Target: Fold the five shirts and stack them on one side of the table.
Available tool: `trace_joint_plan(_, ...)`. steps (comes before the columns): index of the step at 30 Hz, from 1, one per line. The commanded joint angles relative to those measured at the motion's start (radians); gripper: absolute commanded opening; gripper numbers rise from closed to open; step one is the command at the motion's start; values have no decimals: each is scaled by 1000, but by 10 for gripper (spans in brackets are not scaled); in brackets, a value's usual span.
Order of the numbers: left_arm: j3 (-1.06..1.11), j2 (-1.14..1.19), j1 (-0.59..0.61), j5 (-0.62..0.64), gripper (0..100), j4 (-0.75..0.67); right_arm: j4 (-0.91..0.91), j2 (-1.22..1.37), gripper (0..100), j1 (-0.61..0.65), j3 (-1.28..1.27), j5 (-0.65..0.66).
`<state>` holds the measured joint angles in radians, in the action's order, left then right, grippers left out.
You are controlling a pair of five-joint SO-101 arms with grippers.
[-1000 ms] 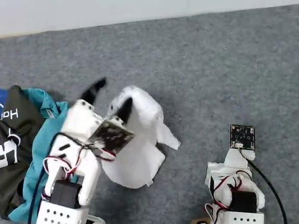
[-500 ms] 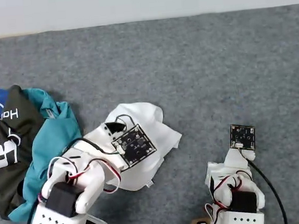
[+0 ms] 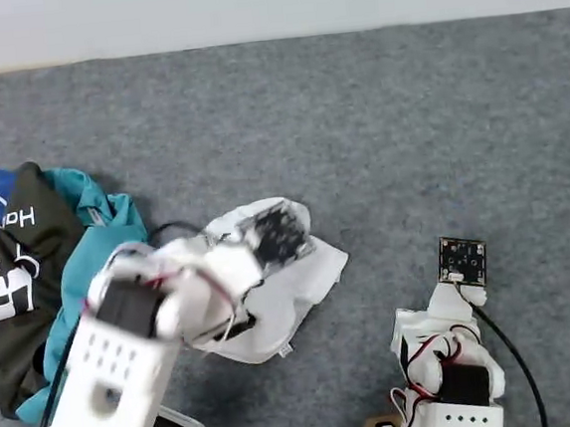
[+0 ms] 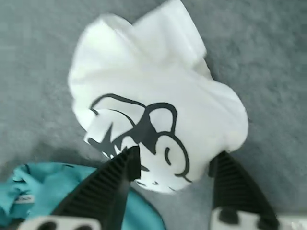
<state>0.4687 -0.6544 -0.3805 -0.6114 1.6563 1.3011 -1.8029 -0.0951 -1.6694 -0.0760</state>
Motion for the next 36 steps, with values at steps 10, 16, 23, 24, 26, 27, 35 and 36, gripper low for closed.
trace_joint_plan(10,-407,255,41,28,236,100,2,-7,10,-12,-15,9)
trace_joint_plan(16,-506,273,75,31,236,89,2,-7,10,-12,-15,9)
trace_joint_plan(23,-484,422,192,31,235,44,2,-7,10,-12,-15,9)
trace_joint_plan(24,-495,423,232,29,235,44,2,-7,10,-12,-15,9)
trace_joint_plan(26,-515,423,304,26,235,44,2,-7,10,-12,-15,9)
trace_joint_plan(27,-519,423,342,26,235,44,2,-7,10,-12,-15,9)
trace_joint_plan(35,-443,433,655,-80,240,-72,2,-7,10,-12,-15,9)
trace_joint_plan(36,-415,439,686,-98,250,-118,2,-7,10,-12,-15,9)
